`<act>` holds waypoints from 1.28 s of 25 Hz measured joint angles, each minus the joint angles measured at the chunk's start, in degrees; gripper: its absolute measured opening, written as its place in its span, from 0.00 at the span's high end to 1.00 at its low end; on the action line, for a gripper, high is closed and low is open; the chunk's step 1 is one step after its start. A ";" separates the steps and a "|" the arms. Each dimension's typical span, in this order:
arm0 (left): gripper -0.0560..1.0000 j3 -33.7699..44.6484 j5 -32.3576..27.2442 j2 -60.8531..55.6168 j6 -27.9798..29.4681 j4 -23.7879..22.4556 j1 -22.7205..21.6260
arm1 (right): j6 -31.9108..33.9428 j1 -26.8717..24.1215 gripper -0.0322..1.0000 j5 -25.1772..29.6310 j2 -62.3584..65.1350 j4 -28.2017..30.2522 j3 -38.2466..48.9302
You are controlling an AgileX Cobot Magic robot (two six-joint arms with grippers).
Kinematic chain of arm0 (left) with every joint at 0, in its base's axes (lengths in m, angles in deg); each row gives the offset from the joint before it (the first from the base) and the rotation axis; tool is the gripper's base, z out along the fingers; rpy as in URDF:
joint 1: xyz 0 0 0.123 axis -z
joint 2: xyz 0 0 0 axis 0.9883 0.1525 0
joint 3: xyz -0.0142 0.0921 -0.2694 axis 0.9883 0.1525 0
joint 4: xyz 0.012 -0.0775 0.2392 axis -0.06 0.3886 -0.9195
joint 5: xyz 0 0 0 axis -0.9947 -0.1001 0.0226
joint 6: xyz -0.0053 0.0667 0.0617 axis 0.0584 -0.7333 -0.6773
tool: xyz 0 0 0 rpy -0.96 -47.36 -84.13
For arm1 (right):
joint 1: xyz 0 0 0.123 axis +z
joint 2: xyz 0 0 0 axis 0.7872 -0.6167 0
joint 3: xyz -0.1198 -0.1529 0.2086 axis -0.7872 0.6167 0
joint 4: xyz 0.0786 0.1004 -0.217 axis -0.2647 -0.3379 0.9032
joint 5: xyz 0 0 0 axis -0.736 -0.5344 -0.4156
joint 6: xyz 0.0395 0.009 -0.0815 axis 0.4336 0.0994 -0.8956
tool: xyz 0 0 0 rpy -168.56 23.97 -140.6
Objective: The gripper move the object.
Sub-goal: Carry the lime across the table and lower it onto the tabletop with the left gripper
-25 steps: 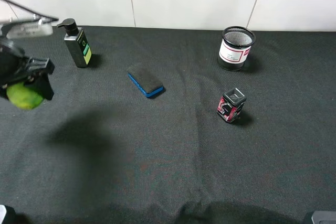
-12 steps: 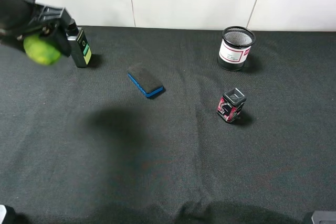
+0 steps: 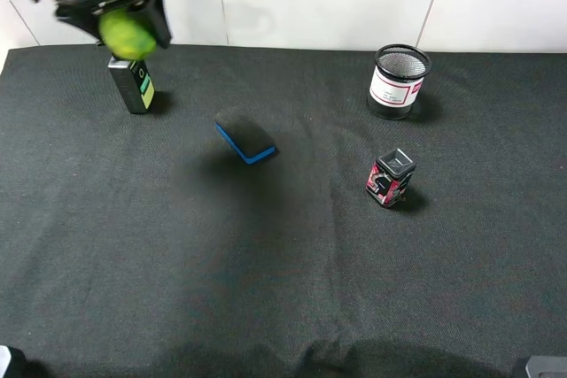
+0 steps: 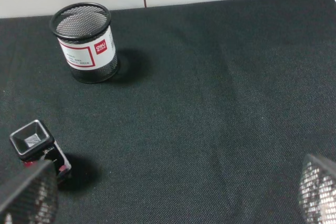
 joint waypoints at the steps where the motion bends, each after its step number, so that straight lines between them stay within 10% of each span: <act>1: 0.34 -1.38 -0.04 1.25 0.00 0.00 0.47 | 0.00 0.00 0.30 0.00 0.00 0.00 0.00; 32: 0.34 -26.18 11.14 30.26 0.90 0.22 15.07 | 0.00 0.00 0.30 0.00 0.00 0.00 0.00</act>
